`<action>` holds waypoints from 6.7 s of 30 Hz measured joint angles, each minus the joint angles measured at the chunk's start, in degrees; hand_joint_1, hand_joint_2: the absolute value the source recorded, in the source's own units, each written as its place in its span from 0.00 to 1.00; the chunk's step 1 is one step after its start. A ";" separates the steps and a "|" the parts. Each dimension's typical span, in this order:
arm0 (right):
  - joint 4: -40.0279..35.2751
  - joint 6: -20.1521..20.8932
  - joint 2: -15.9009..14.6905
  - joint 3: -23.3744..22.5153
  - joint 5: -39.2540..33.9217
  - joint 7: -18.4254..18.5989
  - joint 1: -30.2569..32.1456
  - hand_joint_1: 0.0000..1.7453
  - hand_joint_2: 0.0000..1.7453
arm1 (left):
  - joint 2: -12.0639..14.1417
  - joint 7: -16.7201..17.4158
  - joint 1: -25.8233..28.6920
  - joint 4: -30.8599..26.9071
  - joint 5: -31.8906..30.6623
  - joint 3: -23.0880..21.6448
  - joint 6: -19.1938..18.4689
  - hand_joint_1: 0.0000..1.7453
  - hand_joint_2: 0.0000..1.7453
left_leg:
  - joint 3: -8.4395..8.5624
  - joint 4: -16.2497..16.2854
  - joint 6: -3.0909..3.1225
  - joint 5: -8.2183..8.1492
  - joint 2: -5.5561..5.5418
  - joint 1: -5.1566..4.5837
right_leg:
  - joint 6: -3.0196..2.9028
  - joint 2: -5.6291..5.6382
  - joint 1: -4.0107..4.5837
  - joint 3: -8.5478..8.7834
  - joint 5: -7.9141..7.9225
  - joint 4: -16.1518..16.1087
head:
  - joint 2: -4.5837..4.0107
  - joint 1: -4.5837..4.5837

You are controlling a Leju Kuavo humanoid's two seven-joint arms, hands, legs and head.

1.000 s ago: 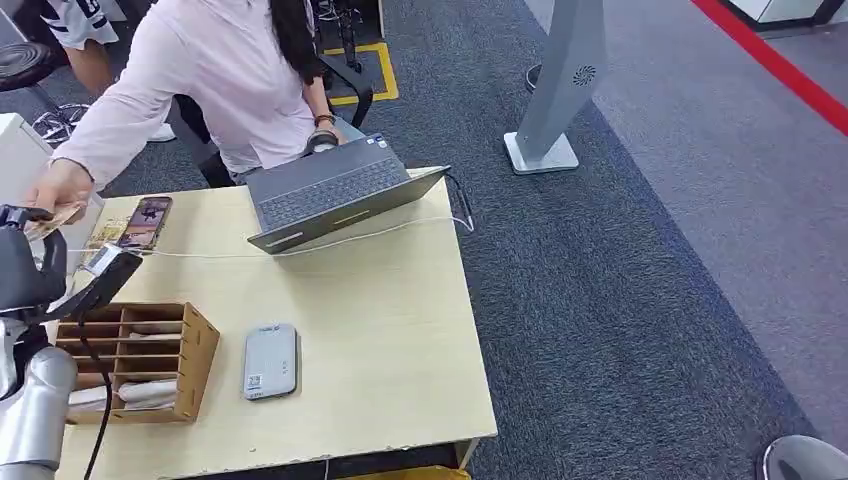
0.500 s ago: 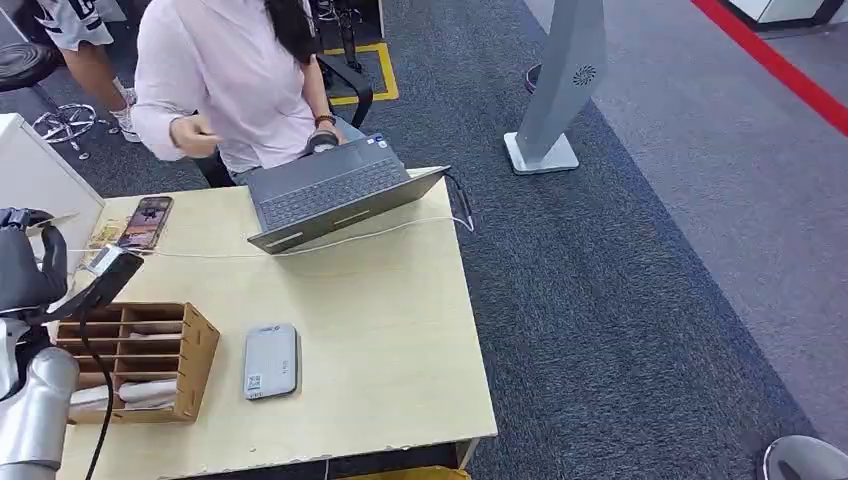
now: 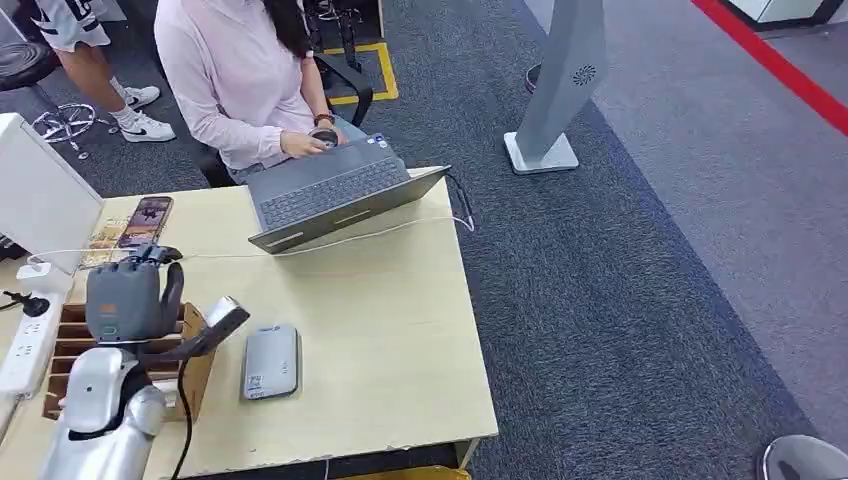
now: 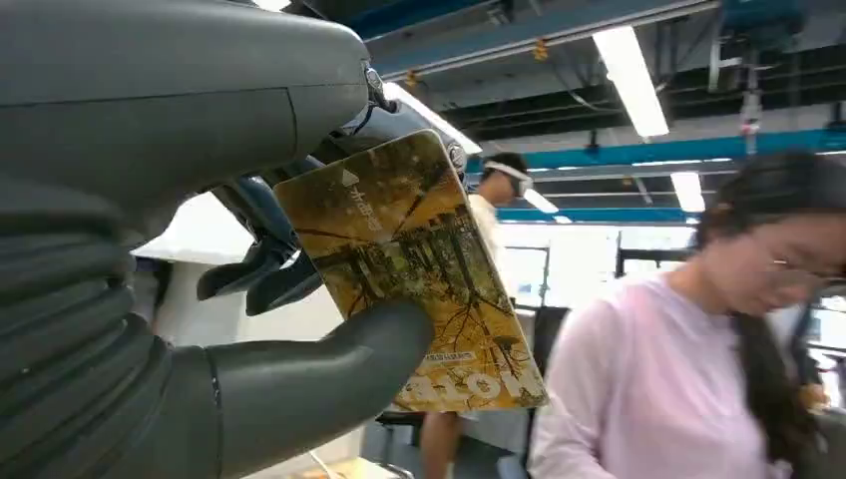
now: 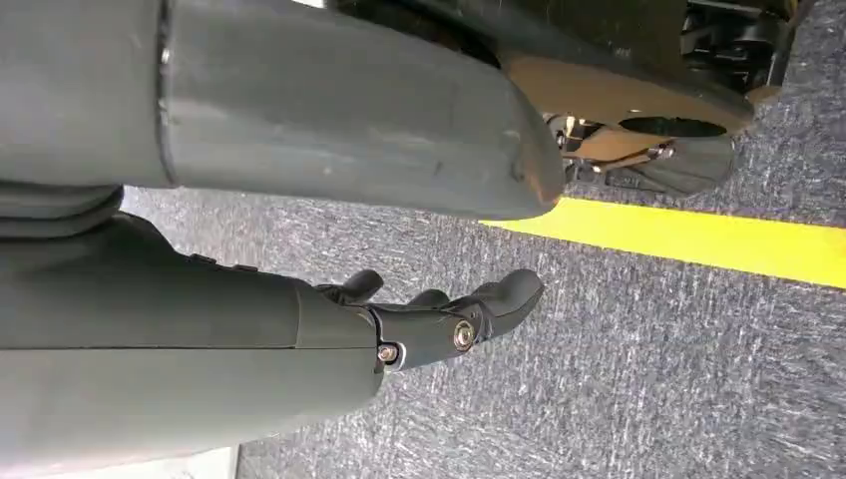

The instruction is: Pass the card to the sensor for recognition and then transmit it.

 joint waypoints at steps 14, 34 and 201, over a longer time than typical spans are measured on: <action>0.00 -0.33 0.00 -0.92 -0.77 -0.57 0.03 0.00 0.00 | -2.08 2.08 3.95 -7.42 -1.12 -8.23 -5.95 1.00 1.00 | -0.01 -0.01 -0.01 0.02 -0.03 0.04 | -0.01 -0.03 0.02 -0.01 0.00 0.03 | 0.00 -0.02; 0.00 -1.22 0.09 -4.04 -2.32 -0.83 0.29 0.00 0.00 | -2.15 14.95 13.69 -6.43 -6.82 -18.37 -16.28 1.00 1.00 | -0.06 -0.02 -0.02 0.00 -0.02 0.05 | -0.02 -0.02 0.02 -0.07 -0.02 0.02 | 0.00 -0.04; 0.00 -0.26 0.39 -9.97 -1.18 -0.68 0.29 0.00 1.00 | 0.48 9.29 30.12 -19.65 -3.30 8.19 -13.51 0.00 1.00 | -0.17 -0.06 -0.08 0.15 0.03 0.08 | -0.13 -0.01 0.04 -0.24 0.10 0.07 | 0.00 -0.04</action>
